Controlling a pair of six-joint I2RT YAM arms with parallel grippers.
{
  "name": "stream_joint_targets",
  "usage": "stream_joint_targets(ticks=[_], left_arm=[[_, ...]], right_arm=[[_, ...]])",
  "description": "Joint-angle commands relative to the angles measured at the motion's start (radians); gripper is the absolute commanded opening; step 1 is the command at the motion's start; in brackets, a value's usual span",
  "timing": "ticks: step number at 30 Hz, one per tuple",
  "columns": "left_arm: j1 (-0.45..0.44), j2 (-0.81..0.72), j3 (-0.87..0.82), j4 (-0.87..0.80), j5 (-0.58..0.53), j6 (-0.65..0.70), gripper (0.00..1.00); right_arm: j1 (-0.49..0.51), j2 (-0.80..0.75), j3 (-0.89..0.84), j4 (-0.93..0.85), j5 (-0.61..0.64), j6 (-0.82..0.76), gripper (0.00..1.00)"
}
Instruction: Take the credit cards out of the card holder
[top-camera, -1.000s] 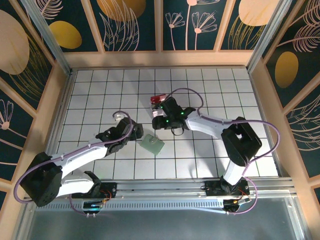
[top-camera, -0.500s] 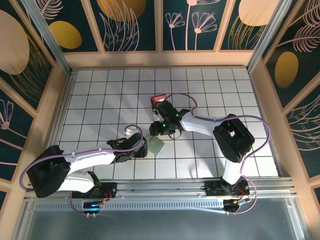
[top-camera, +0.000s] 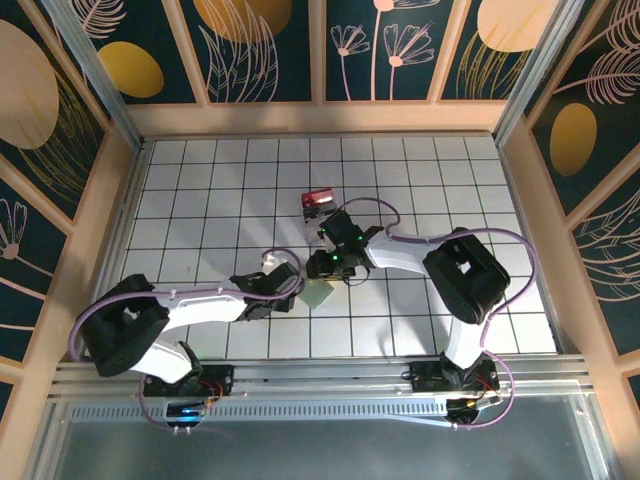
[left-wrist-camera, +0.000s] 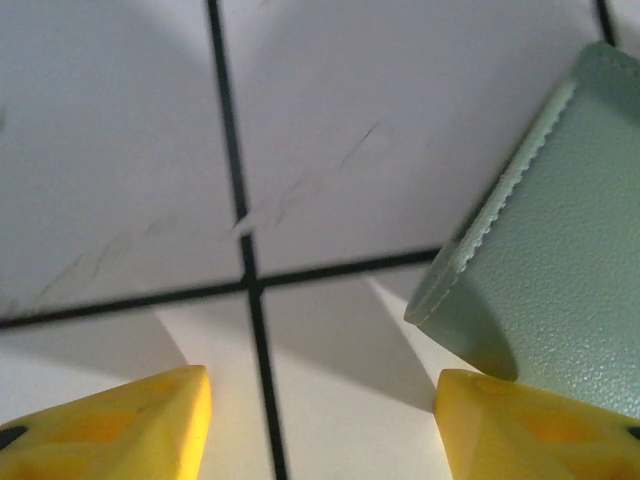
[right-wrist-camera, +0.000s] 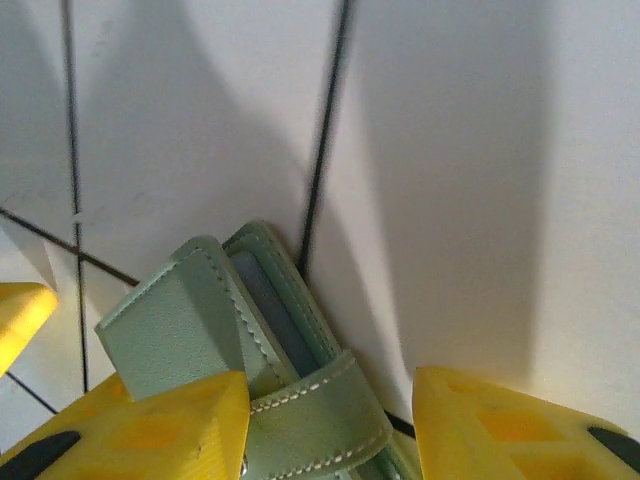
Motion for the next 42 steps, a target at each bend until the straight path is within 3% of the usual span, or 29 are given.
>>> stream_joint_targets(ticks=[1, 11, 18, 29, 37, 42], left_arm=[[0.004, 0.052, 0.052, 0.14, -0.01, 0.089, 0.61], [0.066, 0.089, 0.096, 0.203, 0.03, 0.083, 0.6], [0.108, 0.075, 0.068, 0.213, 0.067, 0.044, 0.6], [0.119, 0.066, 0.057, 0.149, 0.09, -0.034, 0.62], [0.146, 0.031, 0.131, -0.008, 0.191, -0.072, 0.65], [0.176, 0.0, 0.133, -0.013, 0.294, -0.087, 0.65]], right_arm=[[-0.031, -0.055, -0.044, 0.042, -0.023, 0.034, 0.46], [-0.038, -0.119, -0.083, 0.012, 0.049, 0.059, 0.43], [0.019, -0.098, -0.043, -0.032, 0.125, 0.042, 0.58], [0.073, -0.037, -0.02, -0.074, 0.192, 0.029, 0.65], [0.098, -0.03, -0.042, -0.082, 0.208, 0.018, 0.57], [0.099, -0.042, -0.077, -0.015, 0.155, 0.046, 0.47]])
